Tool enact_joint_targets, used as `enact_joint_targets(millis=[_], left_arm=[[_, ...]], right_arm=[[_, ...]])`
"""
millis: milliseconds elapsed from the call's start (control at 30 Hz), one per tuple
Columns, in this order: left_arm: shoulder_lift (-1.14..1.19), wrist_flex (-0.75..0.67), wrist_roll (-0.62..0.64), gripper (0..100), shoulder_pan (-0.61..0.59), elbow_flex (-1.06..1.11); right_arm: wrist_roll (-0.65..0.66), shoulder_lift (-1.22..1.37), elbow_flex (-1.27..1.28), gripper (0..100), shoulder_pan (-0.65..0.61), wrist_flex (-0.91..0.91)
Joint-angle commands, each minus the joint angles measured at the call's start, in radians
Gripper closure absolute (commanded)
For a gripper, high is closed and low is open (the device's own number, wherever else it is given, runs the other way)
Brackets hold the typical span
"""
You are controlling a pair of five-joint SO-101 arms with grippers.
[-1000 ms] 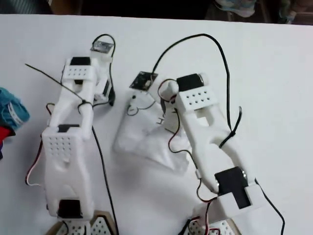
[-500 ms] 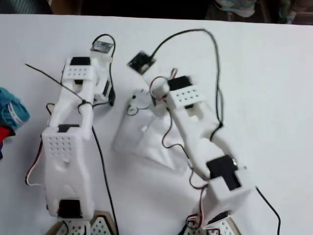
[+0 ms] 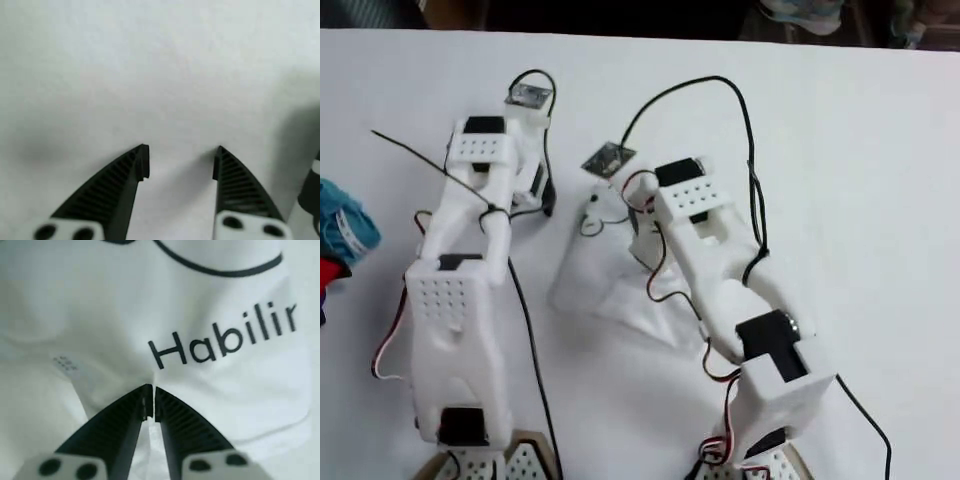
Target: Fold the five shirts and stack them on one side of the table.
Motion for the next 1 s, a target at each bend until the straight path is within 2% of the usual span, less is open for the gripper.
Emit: enact_joint_targets(millis=[0, 267, 367, 567, 767, 967], left_arm=[[0.006, -0.031, 0.008, 77, -0.003, -0.01], [0.006, -0.031, 0.008, 77, -0.003, -0.01], [0.006, -0.031, 0.008, 77, -0.003, -0.01], [0.006, -0.032, 0.008, 77, -0.003, -0.01], [0.006, -0.037, 0.008, 77, -0.003, -0.01], [0.006, -0.037, 0.008, 77, -0.003, -0.01]], right_arm=[[-0.003, -0.071, -0.015, 97.8, -0.007, 0.082], [-0.002, -0.081, 0.018, 97.8, -0.007, 0.206], [0.054, -0.104, 0.118, 97.8, -0.007, 0.199], [0.08, -0.352, 0.318, 97.8, -0.002, 0.101], [0.075, -0.616, 0.344, 97.8, -0.001, 0.081], [0.071, -0.599, 0.427, 97.8, -0.028, -0.101]])
